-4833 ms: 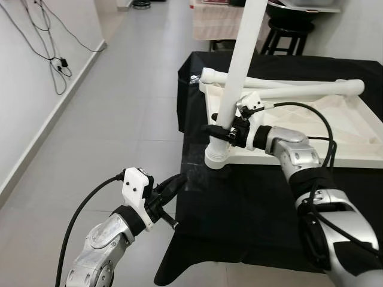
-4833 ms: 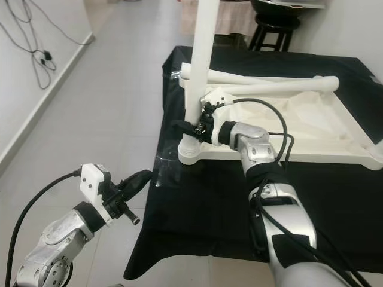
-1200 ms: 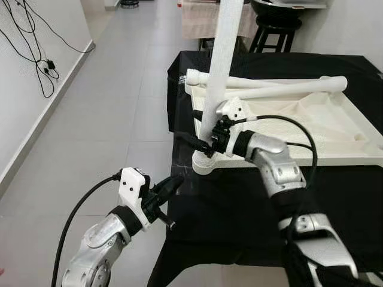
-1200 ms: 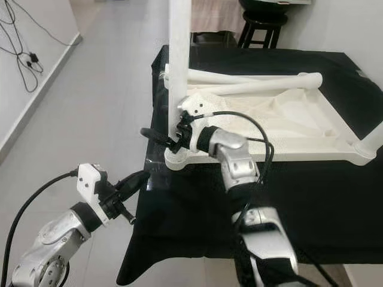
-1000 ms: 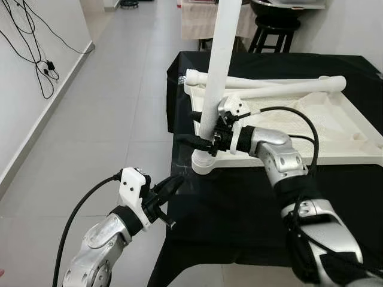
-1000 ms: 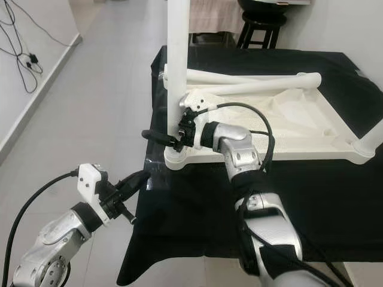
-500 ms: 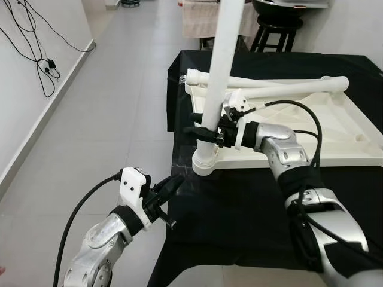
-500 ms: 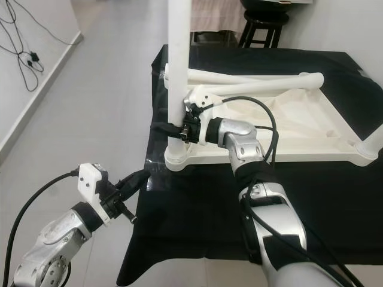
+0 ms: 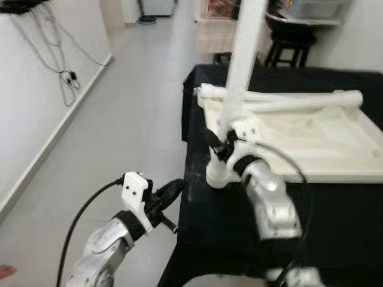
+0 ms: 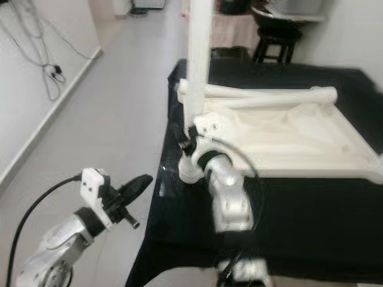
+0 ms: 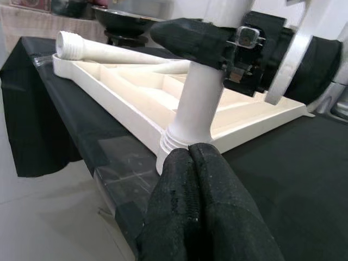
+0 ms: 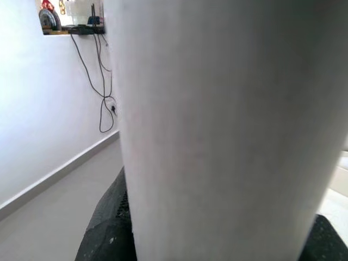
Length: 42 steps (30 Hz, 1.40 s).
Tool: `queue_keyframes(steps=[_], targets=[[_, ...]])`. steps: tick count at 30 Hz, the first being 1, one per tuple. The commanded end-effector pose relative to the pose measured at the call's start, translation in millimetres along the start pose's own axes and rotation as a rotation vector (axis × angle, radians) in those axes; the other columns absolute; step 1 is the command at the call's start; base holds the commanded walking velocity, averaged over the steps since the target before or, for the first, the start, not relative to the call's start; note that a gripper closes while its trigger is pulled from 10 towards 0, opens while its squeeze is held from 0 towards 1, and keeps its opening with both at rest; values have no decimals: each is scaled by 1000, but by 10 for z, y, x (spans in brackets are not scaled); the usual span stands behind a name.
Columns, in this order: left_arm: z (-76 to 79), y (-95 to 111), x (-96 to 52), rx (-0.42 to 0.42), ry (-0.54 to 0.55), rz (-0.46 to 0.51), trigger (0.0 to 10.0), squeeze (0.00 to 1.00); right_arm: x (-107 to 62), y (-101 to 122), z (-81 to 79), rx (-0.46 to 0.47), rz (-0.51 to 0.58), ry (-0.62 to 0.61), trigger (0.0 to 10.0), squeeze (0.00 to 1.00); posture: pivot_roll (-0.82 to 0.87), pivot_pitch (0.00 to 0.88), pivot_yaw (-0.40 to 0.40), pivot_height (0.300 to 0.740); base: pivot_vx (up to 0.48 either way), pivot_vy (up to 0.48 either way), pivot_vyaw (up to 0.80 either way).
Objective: Building children table
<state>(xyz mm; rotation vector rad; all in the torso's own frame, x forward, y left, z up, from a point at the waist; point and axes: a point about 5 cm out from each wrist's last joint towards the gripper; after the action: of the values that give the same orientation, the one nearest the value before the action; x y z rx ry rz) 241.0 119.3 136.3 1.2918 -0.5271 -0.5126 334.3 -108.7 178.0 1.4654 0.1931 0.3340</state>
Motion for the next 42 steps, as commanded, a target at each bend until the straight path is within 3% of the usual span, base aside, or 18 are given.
queue_keyframes(steps=[1,4,5,6,11,12,13,14,15,16,17,18,25,30,31,32,33,42], targets=[[-9,-36,2,-6,-8,-26,10000,0,-4,-320,69,5,-148,-35,0,0,19,93,-48,740,0,0,0],[-9,-35,7,-5,-4,-23,10000,0,64,-294,96,-2,-141,-41,0,0,19,94,-49,740,0,0,0],[-15,-31,7,-5,10,-16,10000,0,118,-253,125,-14,-139,-63,7176,0,21,93,-48,740,0,0,0],[-18,-28,7,-3,22,-11,10000,0,173,-208,143,-17,-134,-61,10000,0,24,92,-51,740,0,0,0],[-18,-27,11,-3,29,-8,10000,0,239,-93,158,-2,-88,-23,10000,0,30,93,-54,740,0,0,0],[-17,-28,13,-4,27,-8,10000,0,258,-37,160,0,-64,0,10000,1000,28,92,-53,740,0,0,0],[-17,-28,13,-4,27,-8,10000,0,258,-37,160,0,-64,0,10000,1000,28,92,-53,740,0,0,0],[-11,-32,19,-9,18,-11,10000,0,294,189,111,6,25,230,10000,1000,24,92,-52,740,0,0,0],[-11,-32,19,-9,18,-11,10000,0,294,189,111,6,25,230,10000,1000,24,92,-52,740,0,0,0],[-7,-32,22,-10,15,-12,10000,0,295,260,101,-15,53,335,10000,251,25,91,-52,740,0,0,0],[-6,-34,24,-10,14,-13,10000,0,292,298,101,-40,64,429,10000,0,27,91,-52,740,0,0,0],[-6,-34,24,-10,14,-13,10000,0,292,298,101,-40,64,429,10000,0,27,91,-52,740,0,0,0],[-2,-40,22,-8,14,-16,10000,0,330,305,120,-114,42,733,10000,0,36,88,-50,740,0,0,0],[0,-45,17,-7,15,-20,10000,0,380,311,142,-83,26,787,10000,0,40,86,-48,740,0,0,0],[1,-47,14,-7,14,-21,10000,0,390,314,147,-73,24,801,1882,0,43,86,-48,740,0,0,0],[1,-47,14,-7,14,-21,10000,0,390,314,147,-73,24,801,1882,0,43,86,-48,740,0,0,0],[3,-50,12,-7,14,-22,10000,0,401,314,159,-61,19,811,0,0,44,85,-49,740,0,0,0],[22,-56,6,-10,14,-22,10000,0,382,244,339,-88,-2,734,0,0,40,88,-51,740,0,0,0]])
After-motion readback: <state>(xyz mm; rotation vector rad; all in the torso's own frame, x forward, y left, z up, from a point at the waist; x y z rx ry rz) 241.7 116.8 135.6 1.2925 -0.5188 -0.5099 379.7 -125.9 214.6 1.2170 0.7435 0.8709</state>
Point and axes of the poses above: a point about 5 cm out from each wrist's last joint towards the gripper, its own x axis pointing out of the wrist towards the gripper, its own y axis along the axis of the wrist's last joint, z = x × y, and after that the axes turned 3 degrees about -x, right-handed
